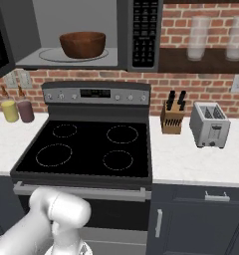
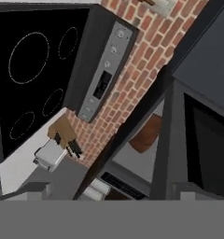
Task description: Pick the tomato from the sink and place it in the bowl. Then pick the bowl and place it in the microwave. Then close the microwave door and press the start button.
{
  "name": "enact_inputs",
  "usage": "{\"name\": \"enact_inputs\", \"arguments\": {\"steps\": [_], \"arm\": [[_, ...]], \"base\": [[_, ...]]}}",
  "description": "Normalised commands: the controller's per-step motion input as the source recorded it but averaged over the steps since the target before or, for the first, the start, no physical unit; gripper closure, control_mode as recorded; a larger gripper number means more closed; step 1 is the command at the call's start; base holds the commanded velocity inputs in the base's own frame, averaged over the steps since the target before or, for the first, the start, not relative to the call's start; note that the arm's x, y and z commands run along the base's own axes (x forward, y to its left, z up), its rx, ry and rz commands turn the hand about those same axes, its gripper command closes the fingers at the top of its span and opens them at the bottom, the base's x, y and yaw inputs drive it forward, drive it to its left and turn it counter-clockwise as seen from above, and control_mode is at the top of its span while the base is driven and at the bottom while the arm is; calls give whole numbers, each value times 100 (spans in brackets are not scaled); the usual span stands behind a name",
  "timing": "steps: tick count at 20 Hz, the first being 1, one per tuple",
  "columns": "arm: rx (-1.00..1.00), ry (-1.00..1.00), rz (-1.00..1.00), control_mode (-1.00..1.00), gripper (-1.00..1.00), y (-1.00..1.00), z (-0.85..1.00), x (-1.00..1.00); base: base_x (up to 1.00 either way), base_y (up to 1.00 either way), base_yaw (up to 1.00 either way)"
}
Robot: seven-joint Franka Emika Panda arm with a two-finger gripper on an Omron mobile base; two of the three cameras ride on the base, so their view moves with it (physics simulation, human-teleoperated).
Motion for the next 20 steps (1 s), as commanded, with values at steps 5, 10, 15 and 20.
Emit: {"name": "enact_inputs", "arguments": {"steps": [5, 10, 15, 20], "arm": [[0, -11, -31, -100, -100, 2, 89, 7], [0, -18, -23, -100, -100, -41, 64, 0], [0, -17, -9, -100, -100, -65, 37, 0], [0, -4, -2, -100, -100, -88, 3, 1]], "base": [[0, 0, 0], [0, 0, 0], [0, 0, 0], [0, 0, 0]]}}
